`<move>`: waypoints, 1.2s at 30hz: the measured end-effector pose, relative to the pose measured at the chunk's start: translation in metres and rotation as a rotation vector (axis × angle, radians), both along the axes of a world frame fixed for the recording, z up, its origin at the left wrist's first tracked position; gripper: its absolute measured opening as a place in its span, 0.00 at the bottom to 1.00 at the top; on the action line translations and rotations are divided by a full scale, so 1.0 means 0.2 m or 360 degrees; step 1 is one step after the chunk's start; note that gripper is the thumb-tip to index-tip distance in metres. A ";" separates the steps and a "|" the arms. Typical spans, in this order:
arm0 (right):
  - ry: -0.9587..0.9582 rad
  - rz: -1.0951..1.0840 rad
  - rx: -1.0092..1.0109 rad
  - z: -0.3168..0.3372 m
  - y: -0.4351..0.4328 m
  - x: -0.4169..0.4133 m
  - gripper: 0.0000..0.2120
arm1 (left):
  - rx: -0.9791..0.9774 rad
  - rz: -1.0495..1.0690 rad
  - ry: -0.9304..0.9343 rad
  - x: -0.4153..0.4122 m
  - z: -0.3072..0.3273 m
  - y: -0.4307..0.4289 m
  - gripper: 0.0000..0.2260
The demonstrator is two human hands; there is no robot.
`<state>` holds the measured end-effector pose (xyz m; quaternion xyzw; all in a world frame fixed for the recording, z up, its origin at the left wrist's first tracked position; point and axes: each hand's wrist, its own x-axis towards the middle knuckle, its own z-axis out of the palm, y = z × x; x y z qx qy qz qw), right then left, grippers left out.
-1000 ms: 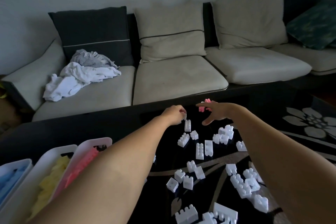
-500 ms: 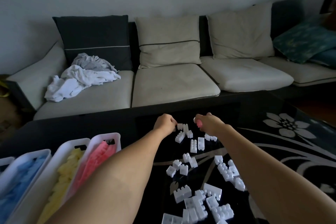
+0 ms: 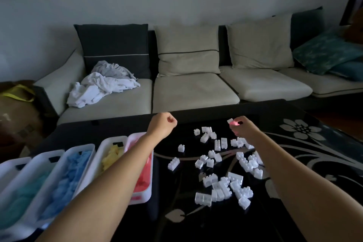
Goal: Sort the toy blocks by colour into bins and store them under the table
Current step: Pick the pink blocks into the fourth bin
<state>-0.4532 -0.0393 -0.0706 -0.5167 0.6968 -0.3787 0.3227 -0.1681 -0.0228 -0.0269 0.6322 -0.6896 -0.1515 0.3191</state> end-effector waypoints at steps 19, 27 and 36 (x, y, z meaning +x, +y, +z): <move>-0.0843 0.0791 0.0036 0.31 0.37 0.67 0.06 | 0.0005 0.0047 -0.0478 0.44 -0.13 0.60 0.12; 0.0163 0.0969 -0.0230 0.26 0.40 1.16 0.10 | -0.0107 0.0009 -0.0325 0.49 -0.16 0.70 0.14; 0.0903 0.1273 -0.0190 0.19 0.51 1.30 0.15 | -0.0257 0.0215 0.0031 0.71 -0.07 0.80 0.11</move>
